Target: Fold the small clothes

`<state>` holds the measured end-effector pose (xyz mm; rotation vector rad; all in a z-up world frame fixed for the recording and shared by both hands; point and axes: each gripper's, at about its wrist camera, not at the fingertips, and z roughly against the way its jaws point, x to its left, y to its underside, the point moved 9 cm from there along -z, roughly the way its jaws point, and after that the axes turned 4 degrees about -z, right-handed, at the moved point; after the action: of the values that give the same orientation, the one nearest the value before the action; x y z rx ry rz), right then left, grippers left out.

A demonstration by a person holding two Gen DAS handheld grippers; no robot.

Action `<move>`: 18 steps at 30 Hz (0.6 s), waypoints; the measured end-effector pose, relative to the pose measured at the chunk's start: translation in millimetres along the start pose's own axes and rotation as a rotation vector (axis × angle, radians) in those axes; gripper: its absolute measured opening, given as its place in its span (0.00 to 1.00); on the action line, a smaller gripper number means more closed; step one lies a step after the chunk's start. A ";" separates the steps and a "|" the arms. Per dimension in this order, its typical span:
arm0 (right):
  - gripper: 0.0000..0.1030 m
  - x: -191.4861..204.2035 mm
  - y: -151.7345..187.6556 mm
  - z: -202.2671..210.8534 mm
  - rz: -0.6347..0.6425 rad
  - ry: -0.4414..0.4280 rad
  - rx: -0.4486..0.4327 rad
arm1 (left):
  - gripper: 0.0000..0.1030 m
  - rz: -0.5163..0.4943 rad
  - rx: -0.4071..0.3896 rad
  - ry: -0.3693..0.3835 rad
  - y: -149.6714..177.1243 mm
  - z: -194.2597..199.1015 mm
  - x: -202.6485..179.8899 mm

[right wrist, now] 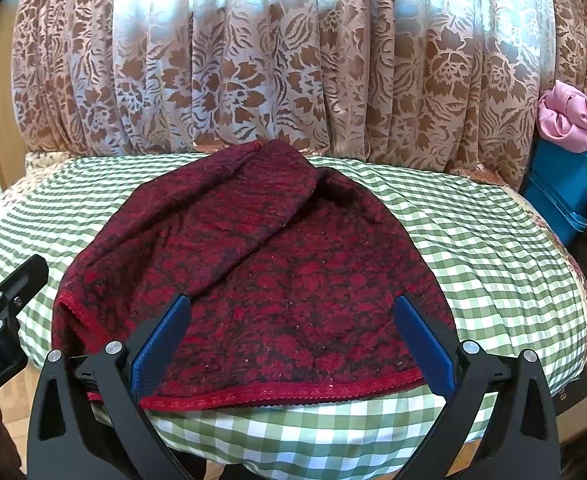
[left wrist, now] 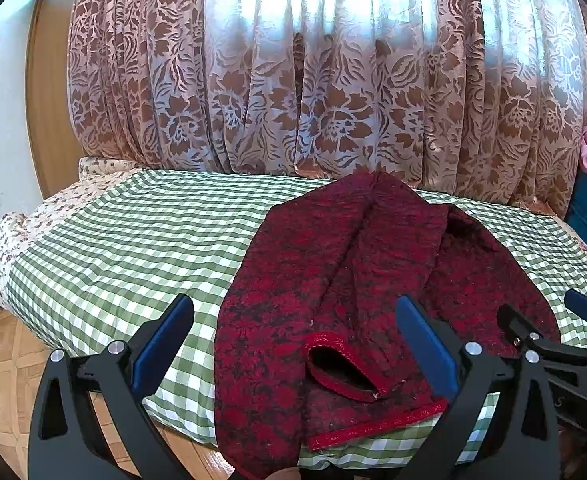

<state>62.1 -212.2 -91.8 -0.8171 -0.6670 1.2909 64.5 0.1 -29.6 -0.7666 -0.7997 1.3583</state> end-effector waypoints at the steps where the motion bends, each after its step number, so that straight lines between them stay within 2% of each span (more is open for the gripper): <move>1: 0.97 0.1 -0.1 -0.1 0.000 -0.001 -0.001 | 0.98 0.000 0.001 0.000 0.1 0.0 0.1; 18: 0.97 2.3 5.1 -7.0 -0.011 -0.025 0.030 | 0.98 0.013 0.022 -0.005 4.3 -8.2 2.6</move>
<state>65.4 -210.6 -100.1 -0.7731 -0.6696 1.2998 69.4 2.9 -37.5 -0.7525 -0.7841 1.3787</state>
